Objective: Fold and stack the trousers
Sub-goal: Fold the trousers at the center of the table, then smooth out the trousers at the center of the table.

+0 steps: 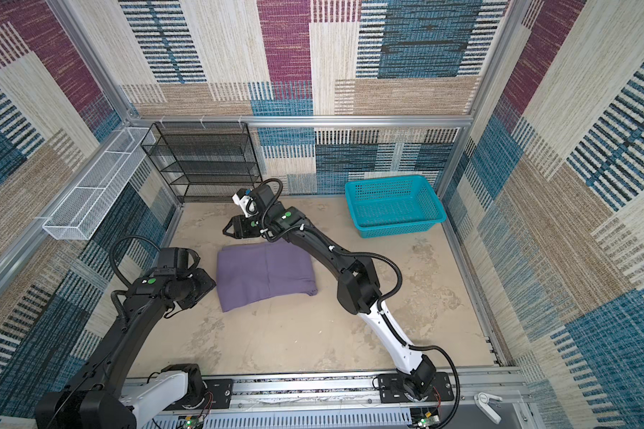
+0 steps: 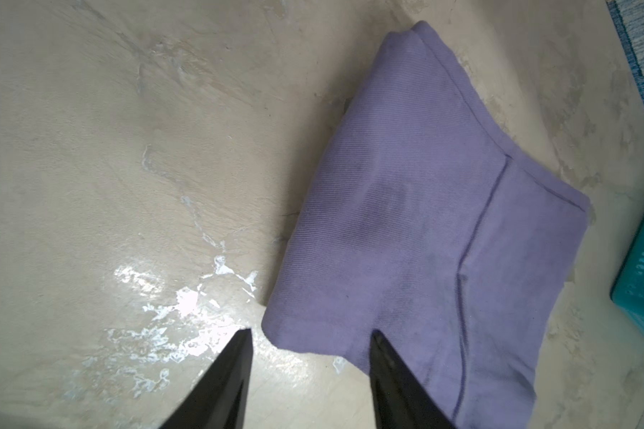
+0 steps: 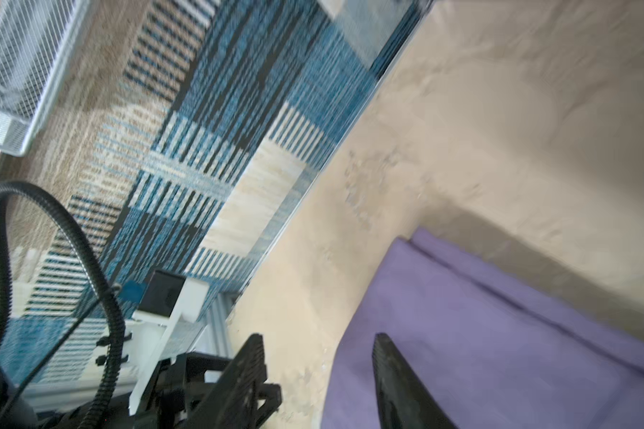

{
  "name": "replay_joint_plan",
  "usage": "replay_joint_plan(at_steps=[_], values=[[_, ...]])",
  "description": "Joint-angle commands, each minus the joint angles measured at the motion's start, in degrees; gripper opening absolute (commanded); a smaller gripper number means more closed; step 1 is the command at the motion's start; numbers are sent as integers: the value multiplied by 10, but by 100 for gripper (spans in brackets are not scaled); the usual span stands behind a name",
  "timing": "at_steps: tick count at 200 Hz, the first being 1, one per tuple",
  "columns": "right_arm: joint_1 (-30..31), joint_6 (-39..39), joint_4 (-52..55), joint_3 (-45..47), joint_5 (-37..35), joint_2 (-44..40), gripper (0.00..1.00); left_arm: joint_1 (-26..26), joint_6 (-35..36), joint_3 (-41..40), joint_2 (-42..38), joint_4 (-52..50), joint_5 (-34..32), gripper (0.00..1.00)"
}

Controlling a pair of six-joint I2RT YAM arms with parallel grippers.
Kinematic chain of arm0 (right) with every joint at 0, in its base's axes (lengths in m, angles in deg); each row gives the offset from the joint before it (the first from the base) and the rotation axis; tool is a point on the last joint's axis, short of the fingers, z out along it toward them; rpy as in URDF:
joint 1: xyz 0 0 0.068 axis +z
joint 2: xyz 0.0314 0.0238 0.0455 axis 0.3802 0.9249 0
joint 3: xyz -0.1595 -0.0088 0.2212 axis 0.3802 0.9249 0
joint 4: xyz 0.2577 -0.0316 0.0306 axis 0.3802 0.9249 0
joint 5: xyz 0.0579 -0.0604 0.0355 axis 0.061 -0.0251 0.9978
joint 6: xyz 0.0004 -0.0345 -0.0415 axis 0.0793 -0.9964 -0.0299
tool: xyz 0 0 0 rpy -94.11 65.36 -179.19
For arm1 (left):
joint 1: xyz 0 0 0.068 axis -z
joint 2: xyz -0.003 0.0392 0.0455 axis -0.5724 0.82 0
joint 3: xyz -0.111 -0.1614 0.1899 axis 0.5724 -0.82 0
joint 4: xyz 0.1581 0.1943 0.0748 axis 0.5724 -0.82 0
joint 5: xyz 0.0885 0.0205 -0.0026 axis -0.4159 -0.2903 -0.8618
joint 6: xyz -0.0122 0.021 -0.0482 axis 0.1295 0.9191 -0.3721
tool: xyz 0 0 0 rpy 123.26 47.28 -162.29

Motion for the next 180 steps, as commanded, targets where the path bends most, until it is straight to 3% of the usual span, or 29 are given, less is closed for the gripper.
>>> replay_joint_plan(at_steps=[1, 21, 40, 68, 102, 116, 152, 180], values=[[1, -89, 23, 37, -144, -37, 46, 4, 20, 7, -3, -2, 29, 49], [-7, -97, -4, 142, -183, -95, 40, 11, 25, 14, -10, -3, 33, 41], [-16, -77, -79, 299, -189, -178, 38, 22, 37, 31, -4, -3, 39, 35], [-26, -64, -144, 487, -208, -292, 37, 44, 53, 66, 33, -2, 46, 34], [-42, -50, -189, 674, -206, -394, 17, 95, 70, 121, 112, 2, 23, 26], [-45, -41, -213, 717, -184, -410, 11, 111, 66, 135, 148, 13, 27, 22], [-45, -5, -264, 755, -54, -380, 9, 148, 47, 153, 218, 45, 45, 18], [-45, -2, -268, 779, -66, -351, 8, 172, 41, 139, 239, 51, 39, 17]])
